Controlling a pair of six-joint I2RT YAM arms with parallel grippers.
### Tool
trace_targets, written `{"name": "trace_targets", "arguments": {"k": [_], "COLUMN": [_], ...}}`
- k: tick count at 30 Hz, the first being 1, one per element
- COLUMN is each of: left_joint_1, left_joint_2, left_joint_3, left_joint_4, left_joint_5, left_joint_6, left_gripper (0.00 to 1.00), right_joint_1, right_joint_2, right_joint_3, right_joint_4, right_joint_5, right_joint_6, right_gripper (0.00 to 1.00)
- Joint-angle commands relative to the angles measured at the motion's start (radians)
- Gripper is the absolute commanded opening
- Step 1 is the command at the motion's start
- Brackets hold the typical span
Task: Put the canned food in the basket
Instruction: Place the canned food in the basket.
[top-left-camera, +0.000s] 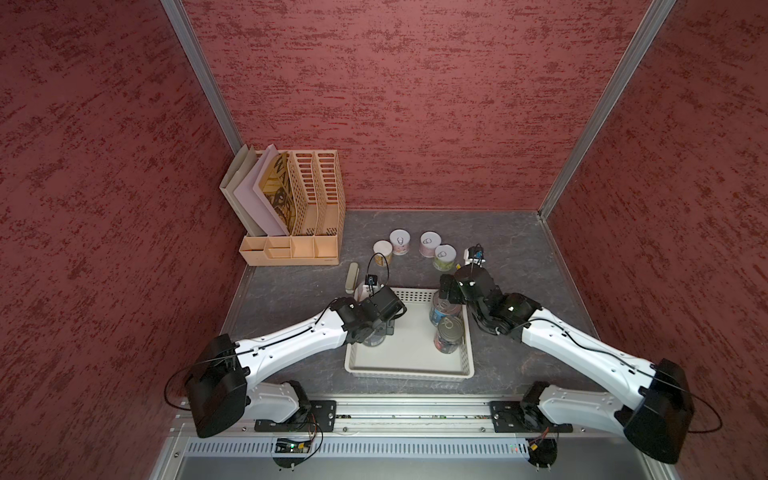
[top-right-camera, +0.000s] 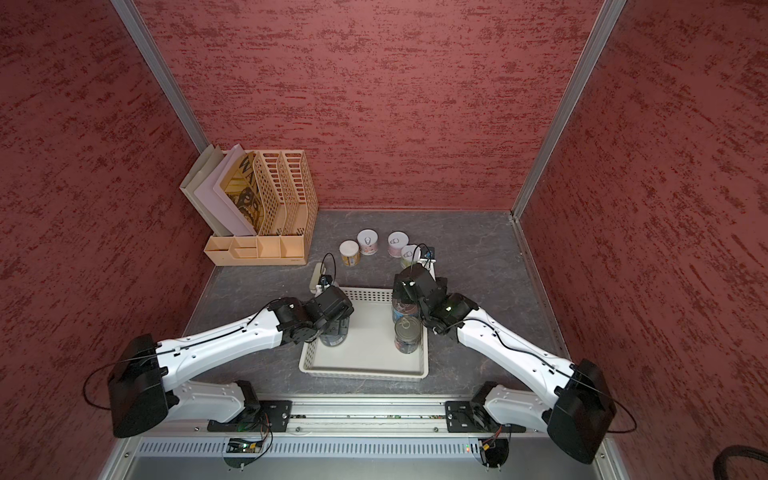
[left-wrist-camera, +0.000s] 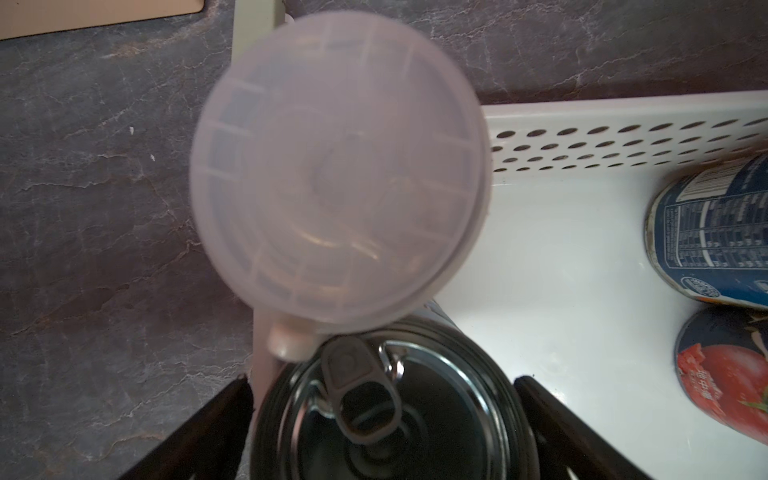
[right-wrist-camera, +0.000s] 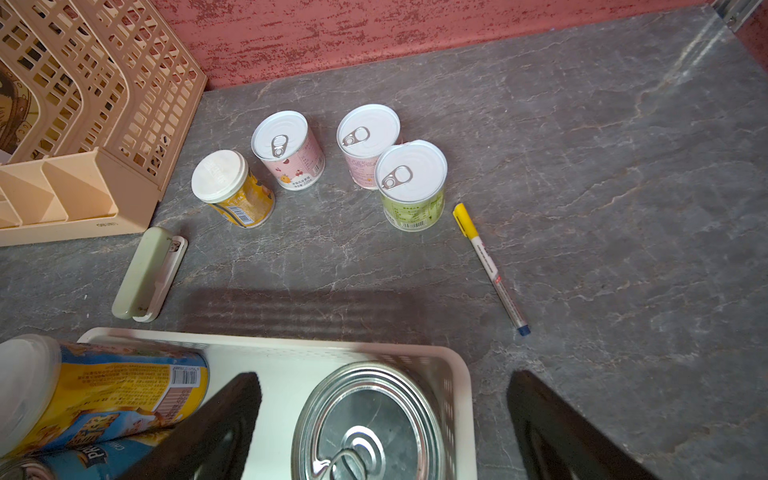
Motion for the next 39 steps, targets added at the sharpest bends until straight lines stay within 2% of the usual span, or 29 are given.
{"name": "trace_targets", "arguments": {"k": [1,11,16,18,21,25,28,35,39], "left_joint_1": [0.010,0.011,0.065,0.117,0.243,0.418,0.536,0.566,0.583], "left_joint_2": [-0.028,-0.142,-0.199,-0.224,-0.280,-0.373,-0.421,-0.470,-0.463], "left_joint_3": [0.019,0.200,0.245,0.233,0.162,0.023,-0.027,-0.087,-0.113], "left_joint_4": [-0.020,-0.063,0.024,0.070,0.166,0.224,0.247,0.328,0.348], "left_joint_5": [-0.073,-0.079,-0.050,-0.039,-0.034,-0.124,0.000,0.061,0.089], "left_joint_6": [-0.013,0.067,0.111,0.112,0.103,0.066,0.057,0.084,0.085], "left_gripper": [1.00,1.00,1.00,1.00,1.00,1.00,1.00,1.00,1.00], "right_joint_1": [-0.008,-0.009,-0.010,-0.009,-0.013,-0.060,-0.101,-0.145,-0.205], "right_joint_2": [0.008,0.011,0.007,0.008,0.017,0.044,0.084,0.249,0.429], "right_joint_3": [0.016,0.020,0.021,0.023,0.027,0.038,0.056,0.166,0.313], "right_joint_4": [0.013,0.022,0.025,0.026,0.027,0.014,0.008,-0.008,-0.060], "right_joint_5": [-0.001,-0.005,-0.012,-0.015,-0.015,-0.063,-0.125,-0.136,-0.207], "right_joint_6": [0.001,-0.015,-0.019,-0.023,-0.031,-0.021,-0.018,-0.051,-0.045], "right_gripper": [0.98,0.98,0.98,0.98,0.98,0.98,0.99,0.98,0.98]}}
